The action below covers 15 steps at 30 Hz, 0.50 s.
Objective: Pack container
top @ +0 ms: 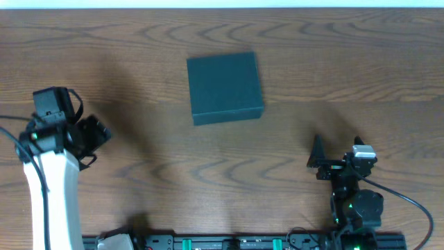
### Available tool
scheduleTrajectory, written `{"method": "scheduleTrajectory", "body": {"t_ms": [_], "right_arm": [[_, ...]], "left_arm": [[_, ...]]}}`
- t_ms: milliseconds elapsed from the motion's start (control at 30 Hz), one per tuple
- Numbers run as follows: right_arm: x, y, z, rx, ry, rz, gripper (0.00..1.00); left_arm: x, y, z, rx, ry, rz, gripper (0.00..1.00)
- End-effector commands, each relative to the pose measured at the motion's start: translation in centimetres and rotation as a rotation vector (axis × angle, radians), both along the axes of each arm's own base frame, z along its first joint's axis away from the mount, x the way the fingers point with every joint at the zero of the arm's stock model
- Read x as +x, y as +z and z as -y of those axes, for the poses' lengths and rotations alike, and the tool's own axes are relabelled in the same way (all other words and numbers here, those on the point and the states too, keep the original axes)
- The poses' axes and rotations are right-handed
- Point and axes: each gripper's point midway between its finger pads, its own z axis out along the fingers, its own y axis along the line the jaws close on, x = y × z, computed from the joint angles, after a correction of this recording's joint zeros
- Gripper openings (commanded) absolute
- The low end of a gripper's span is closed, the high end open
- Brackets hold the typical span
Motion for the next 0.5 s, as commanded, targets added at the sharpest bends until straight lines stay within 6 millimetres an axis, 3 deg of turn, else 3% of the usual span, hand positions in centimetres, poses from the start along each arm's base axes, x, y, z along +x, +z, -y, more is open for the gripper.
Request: {"method": "scheduleTrajectory", "body": {"t_ms": [0, 100, 200, 267, 467], "right_arm": [[0.0, -0.3, 0.1, 0.011, -0.003, -0.01, 0.99], [0.0, -0.3, 0.1, 0.011, -0.003, -0.01, 0.99], [0.0, -0.3, 0.1, 0.011, -0.003, -0.01, 0.99], [0.0, -0.3, 0.1, 0.011, -0.004, -0.01, 0.99], [0.0, -0.3, 0.1, 0.011, -0.004, -0.01, 0.99]], "left_arm": [[2.4, 3.1, 5.0, -0.06, -0.249, 0.219, 0.95], [4.4, 7.0, 8.7, 0.023, -0.472, 0.471, 0.95], [4.7, 10.3, 11.0, 0.106, -0.597, 0.684, 0.95], [4.4, 12.4, 11.4, 0.154, -0.616, 0.837, 0.95], [2.9, 16.5, 10.9, 0.269, -0.569, 1.183, 0.95]]}}
